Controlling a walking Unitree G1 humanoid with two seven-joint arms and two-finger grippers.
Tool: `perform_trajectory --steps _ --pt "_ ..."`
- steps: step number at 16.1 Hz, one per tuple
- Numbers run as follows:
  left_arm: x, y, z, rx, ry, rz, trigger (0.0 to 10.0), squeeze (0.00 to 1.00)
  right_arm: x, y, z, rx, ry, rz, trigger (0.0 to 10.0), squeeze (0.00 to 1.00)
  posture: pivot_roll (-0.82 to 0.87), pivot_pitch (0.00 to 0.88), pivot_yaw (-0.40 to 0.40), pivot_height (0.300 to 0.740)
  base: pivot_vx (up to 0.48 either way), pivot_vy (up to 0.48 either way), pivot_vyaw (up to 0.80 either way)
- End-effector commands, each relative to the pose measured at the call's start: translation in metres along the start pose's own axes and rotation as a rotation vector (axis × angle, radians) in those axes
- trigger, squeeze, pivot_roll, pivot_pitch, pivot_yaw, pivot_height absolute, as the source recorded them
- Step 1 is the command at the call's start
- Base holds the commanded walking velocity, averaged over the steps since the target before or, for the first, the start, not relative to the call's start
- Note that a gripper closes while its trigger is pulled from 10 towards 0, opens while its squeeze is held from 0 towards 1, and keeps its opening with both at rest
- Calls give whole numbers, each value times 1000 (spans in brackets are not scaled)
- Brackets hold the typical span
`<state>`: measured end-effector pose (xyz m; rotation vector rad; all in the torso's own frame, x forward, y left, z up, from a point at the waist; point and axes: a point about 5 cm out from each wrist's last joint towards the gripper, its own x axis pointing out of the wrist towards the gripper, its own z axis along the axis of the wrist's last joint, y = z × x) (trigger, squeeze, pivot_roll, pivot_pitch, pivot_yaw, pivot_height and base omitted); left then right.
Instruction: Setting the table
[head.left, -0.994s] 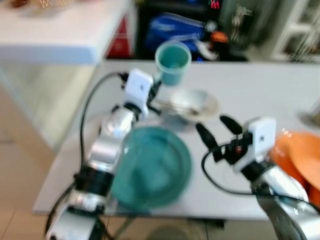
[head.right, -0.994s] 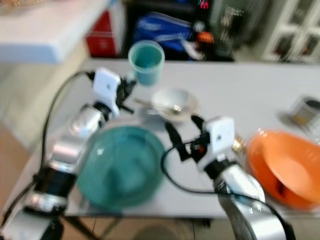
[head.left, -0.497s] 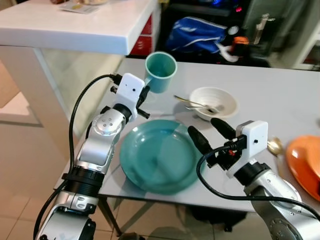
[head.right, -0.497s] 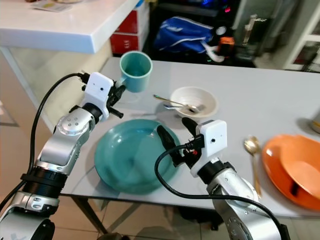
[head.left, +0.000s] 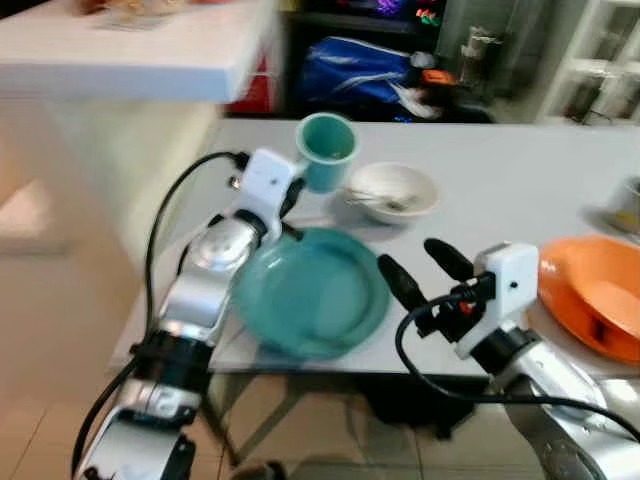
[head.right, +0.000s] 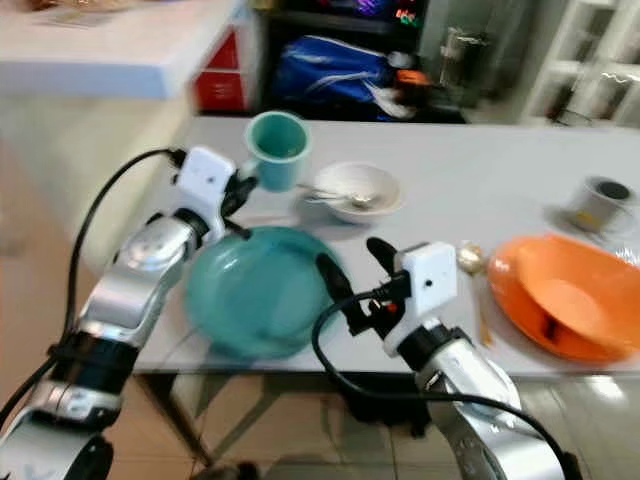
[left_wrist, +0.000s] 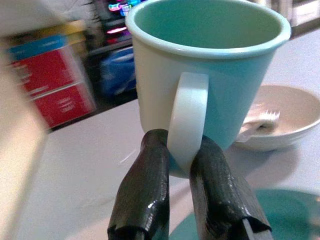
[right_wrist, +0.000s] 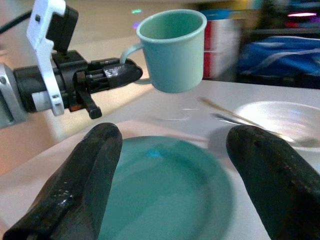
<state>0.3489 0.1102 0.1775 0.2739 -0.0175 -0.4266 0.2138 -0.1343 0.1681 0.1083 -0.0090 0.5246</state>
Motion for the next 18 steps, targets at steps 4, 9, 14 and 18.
perform_trajectory --steps 4,9,14,18 --pt "-1 6 5 -3 -11 40 10000 0 0 0 4 0 -20 -3 10000 0 -33 0 13 740 0 0 0" --pt "-4 2 4 -12 -22 50 10000 0 2 -2 5 0 -26 -18 10000 0 -29 0 6 740 0 0 0" --pt "-4 3 6 -21 -24 57 10000 0 3 -3 5 -2 -27 -20 10000 0 -31 0 5 740 0 0 0" --pt "-3 2 9 -24 -44 52 10000 0 3 -3 5 -3 -29 -23 10000 0 -29 0 6 740 0 0 0"
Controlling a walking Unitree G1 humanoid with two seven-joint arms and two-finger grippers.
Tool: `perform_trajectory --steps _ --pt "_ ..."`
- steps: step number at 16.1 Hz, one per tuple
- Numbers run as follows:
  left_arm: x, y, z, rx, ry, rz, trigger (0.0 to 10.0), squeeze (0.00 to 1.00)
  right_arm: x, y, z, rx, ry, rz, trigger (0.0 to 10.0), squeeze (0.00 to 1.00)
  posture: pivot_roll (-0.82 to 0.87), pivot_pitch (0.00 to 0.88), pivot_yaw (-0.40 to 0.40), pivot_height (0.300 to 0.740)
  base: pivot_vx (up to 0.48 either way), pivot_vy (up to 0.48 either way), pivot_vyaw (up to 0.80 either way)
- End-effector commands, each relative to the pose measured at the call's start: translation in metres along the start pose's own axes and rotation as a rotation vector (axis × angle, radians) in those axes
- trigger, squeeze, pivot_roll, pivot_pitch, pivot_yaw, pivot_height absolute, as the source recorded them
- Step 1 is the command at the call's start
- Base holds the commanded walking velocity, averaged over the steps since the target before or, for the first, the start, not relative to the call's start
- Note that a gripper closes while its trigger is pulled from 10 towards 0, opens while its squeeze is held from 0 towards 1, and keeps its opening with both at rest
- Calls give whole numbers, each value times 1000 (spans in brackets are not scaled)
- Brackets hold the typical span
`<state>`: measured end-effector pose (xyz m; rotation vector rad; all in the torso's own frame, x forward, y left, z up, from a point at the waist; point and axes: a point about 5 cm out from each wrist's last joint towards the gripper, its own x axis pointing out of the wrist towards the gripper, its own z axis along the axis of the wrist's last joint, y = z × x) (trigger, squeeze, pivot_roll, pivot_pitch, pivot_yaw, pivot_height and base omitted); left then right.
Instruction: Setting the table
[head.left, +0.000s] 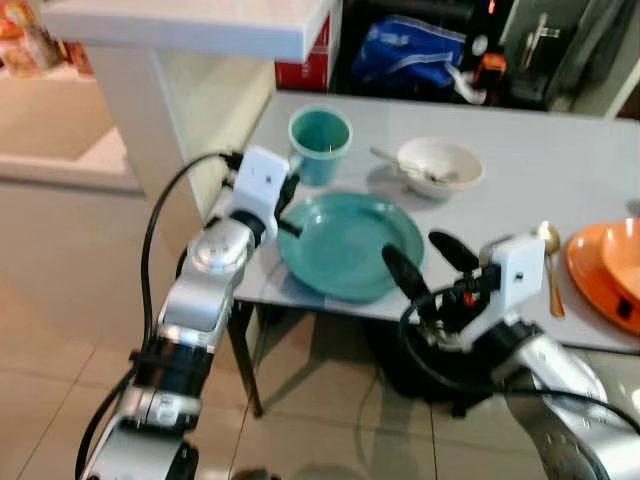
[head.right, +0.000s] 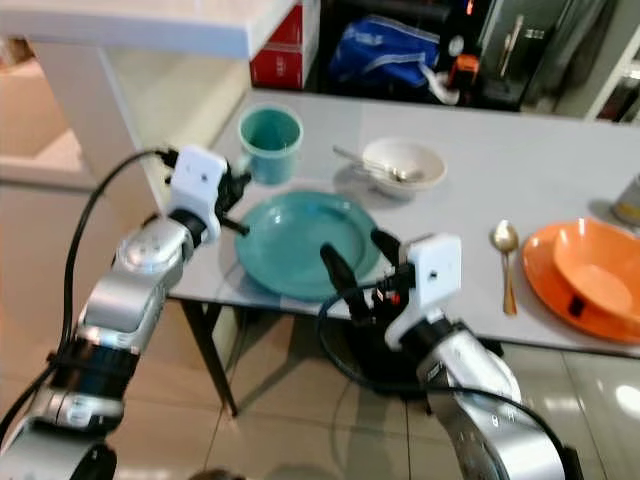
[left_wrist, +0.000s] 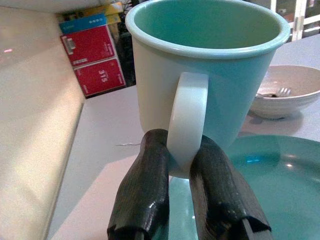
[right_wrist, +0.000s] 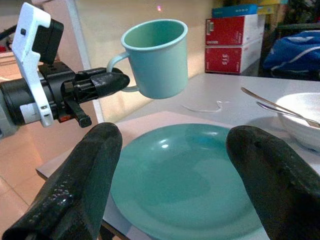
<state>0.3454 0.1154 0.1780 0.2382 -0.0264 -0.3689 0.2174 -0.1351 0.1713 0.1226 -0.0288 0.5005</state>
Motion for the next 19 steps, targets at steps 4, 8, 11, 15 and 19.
perform_trajectory --steps 4,8,11,15,19 --pt "1 1 15 5 -66 -2 10000 0 2 0 1 4 1 1 10000 0 -26 0 6 740 132 0 -738" --pt "1 10 22 9 -101 43 10000 0 4 0 2 0 -13 8 10000 0 -20 0 4 740 314 0 -525" --pt "-1 14 23 19 -104 63 10000 0 6 3 3 -24 -15 31 10000 0 -15 0 2 740 341 0 0" --pt "-2 15 26 36 -115 64 10000 0 7 9 1 -51 -3 74 10000 0 -10 0 0 740 345 0 800" --pt "-2 13 25 42 -94 43 10000 0 7 5 0 -9 -5 54 10000 0 -10 0 -1 740 159 0 400"
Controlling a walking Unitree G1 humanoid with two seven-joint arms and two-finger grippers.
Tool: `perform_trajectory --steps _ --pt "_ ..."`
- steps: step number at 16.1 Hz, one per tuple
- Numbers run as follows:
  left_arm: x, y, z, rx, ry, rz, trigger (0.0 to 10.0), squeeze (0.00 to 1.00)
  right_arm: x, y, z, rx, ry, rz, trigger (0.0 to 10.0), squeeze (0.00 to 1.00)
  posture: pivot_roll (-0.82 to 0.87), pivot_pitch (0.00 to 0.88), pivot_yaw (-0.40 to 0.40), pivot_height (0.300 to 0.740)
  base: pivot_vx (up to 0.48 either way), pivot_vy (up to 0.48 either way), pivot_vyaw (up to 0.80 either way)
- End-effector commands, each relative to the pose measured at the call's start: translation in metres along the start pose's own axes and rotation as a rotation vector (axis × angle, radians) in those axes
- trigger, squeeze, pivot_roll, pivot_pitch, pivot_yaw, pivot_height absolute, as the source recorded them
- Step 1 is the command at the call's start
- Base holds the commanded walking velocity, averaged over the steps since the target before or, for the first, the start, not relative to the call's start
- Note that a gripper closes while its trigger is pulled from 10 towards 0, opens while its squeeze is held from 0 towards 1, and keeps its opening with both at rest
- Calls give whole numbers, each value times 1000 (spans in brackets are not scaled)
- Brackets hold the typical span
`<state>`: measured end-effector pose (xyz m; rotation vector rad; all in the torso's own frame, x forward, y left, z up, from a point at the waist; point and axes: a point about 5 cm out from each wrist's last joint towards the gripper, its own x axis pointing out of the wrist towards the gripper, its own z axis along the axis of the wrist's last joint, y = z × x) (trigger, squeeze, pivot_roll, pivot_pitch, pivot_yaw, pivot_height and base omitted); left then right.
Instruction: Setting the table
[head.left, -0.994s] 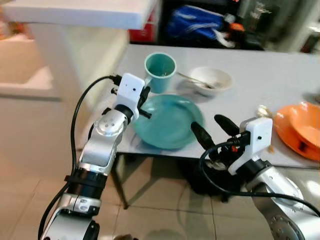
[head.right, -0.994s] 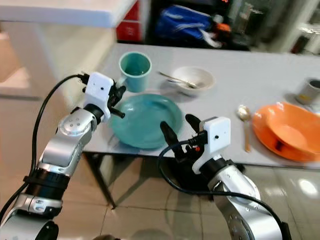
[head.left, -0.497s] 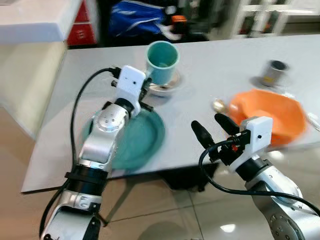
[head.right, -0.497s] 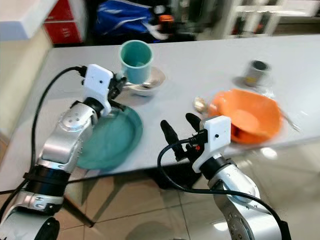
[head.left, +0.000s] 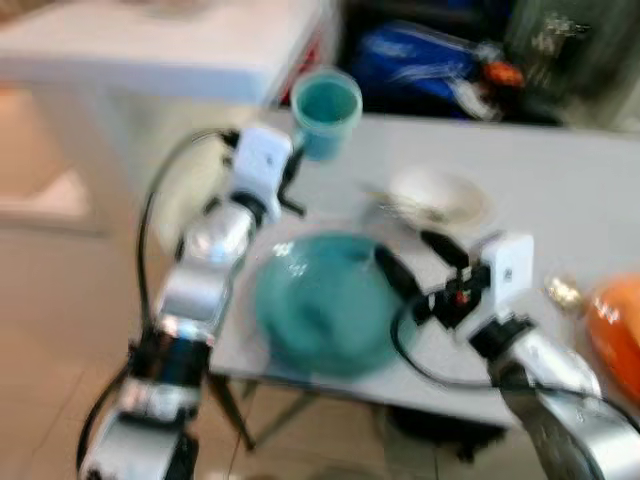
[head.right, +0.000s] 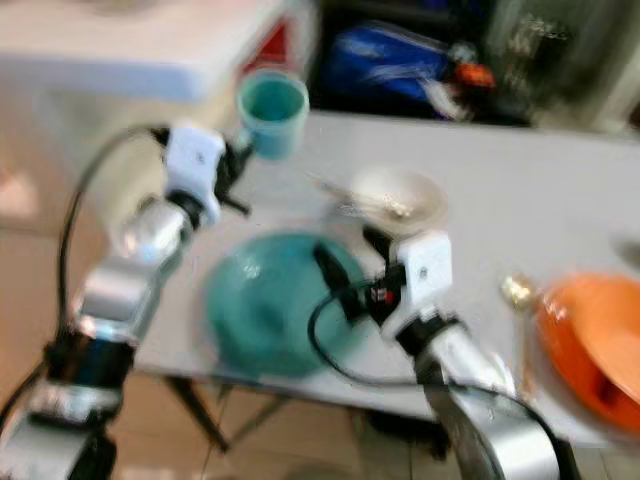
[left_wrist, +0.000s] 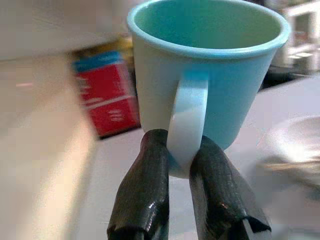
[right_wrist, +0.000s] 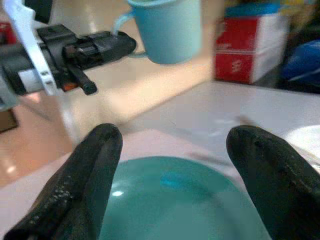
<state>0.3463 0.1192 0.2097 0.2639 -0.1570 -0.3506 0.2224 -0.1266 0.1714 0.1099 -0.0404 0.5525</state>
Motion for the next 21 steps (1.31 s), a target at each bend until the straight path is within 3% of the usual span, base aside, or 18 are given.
perform_trajectory --steps 1,5,13,16,21 --pt "-2 -3 -8 6 41 -21 10000 0 -2 -1 1 4 1 -4 10000 0 -14 0 0 740 0 0 0" --pt "-2 -9 -13 5 62 -59 10000 0 -4 -2 1 5 4 -14 10000 0 -18 0 3 740 0 0 0" --pt "1 -8 -19 2 90 -57 10000 0 -5 -3 0 4 12 -31 10000 0 -20 0 10 740 0 0 0" --pt "13 -2 -33 -9 144 -55 10000 0 -8 6 -6 9 73 65 10000 0 -23 0 11 740 0 0 0" --pt "32 -2 -51 -4 217 -126 10000 0 -21 13 -21 -3 231 108 10000 0 -78 15 27 740 0 0 0"
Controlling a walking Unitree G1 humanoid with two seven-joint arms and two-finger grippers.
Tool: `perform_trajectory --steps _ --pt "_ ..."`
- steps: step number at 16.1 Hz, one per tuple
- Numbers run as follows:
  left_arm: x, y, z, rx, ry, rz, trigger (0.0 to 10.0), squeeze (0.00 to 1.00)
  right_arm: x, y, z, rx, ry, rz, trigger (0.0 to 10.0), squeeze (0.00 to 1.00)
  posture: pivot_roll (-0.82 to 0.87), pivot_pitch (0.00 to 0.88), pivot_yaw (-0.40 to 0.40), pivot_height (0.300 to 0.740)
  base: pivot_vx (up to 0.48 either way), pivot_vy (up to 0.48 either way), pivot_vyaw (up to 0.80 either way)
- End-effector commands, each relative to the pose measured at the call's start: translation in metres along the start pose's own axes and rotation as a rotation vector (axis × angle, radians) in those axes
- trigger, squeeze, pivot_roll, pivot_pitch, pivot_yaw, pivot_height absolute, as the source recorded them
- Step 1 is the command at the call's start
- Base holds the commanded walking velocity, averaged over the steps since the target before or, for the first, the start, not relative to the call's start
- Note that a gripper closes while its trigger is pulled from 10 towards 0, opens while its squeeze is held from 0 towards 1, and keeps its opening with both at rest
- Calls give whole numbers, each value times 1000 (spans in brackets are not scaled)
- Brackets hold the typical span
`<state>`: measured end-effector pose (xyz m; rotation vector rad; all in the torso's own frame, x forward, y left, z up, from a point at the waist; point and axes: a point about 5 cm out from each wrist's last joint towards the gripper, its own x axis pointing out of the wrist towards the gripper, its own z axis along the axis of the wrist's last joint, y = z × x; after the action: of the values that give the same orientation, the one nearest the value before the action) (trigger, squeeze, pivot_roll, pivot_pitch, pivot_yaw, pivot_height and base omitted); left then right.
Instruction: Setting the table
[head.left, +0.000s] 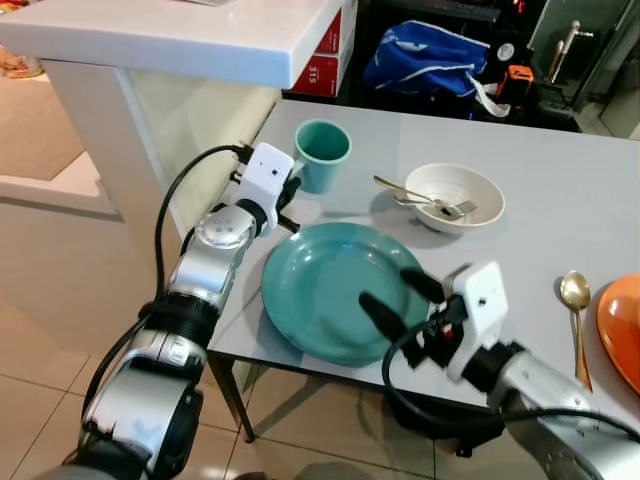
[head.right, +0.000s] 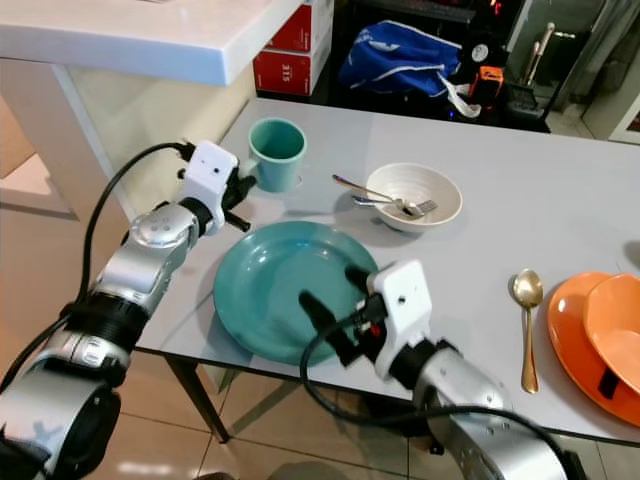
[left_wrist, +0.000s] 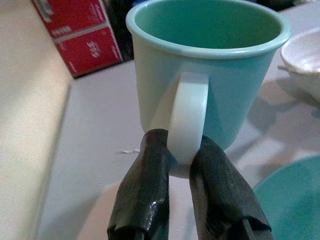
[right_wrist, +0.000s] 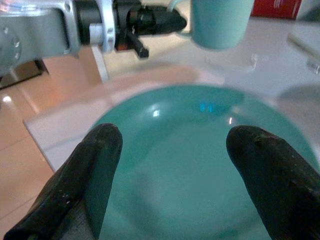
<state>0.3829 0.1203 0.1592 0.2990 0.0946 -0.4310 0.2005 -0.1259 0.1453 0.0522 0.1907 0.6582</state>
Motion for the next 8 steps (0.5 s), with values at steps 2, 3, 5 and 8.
perform_trajectory --steps 2,3,5,8 --pt "10 0 4 16 -11 -24 10000 0 -5 3 2 -11 31 -26 10000 0 -101 31 36 740 0 0 0" --pt "11 1 3 17 -5 -19 10000 0 -6 1 1 -7 41 -58 10000 0 -106 36 37 740 0 0 0" --pt "13 2 -1 -2 12 4 10000 0 -5 2 1 1 56 -91 10000 0 -119 55 38 740 0 0 0" --pt "12 6 -11 -20 44 50 10000 0 -4 9 4 10 51 -93 10000 0 -140 102 34 740 0 0 0"
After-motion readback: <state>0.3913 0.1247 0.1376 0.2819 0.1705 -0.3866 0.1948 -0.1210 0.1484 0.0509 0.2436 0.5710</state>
